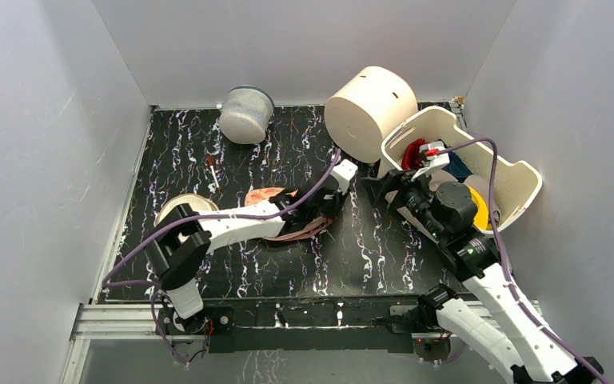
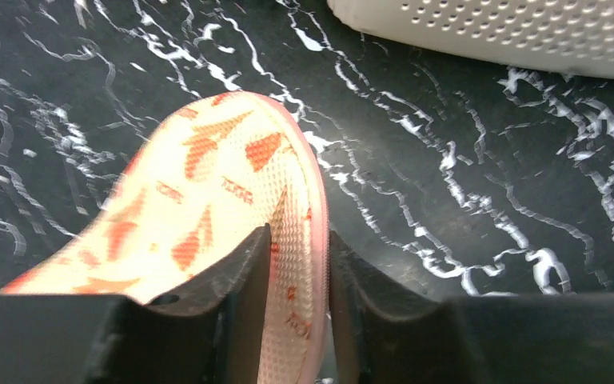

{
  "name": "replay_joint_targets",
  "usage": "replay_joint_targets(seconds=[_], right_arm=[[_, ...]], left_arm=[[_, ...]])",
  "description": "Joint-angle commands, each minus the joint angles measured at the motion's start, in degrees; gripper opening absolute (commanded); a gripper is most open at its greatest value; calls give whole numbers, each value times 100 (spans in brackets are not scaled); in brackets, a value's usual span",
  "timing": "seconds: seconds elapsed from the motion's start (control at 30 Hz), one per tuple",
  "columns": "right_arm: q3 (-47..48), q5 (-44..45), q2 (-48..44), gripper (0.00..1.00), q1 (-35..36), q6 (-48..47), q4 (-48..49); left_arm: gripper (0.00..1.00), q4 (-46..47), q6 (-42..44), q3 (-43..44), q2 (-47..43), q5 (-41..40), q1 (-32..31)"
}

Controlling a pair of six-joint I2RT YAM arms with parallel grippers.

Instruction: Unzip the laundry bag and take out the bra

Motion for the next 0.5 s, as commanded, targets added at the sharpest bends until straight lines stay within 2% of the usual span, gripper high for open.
replay_joint_targets(seconds=[0.0,0.1,0.2,0.3,0.47], right_arm=[[147,38,-162,81,-13,-117,-111],[143,62,-227,82,-11,-200,-289],[77,66,-347,84,-13,-292,-347],[12,29,-431,86,-13,-399,-356],[-77,-19,-472,89,-11,-531,-304]], left_arm=[[38,286,-685,314,32,420,-3],[55,584,-332,92,-260,777,-4],[72,445,216,-205,-791,857,2],[77,-127,1064,-516,-1468,913,-4],[78,-1715,2374,-846,-2135,948,1]])
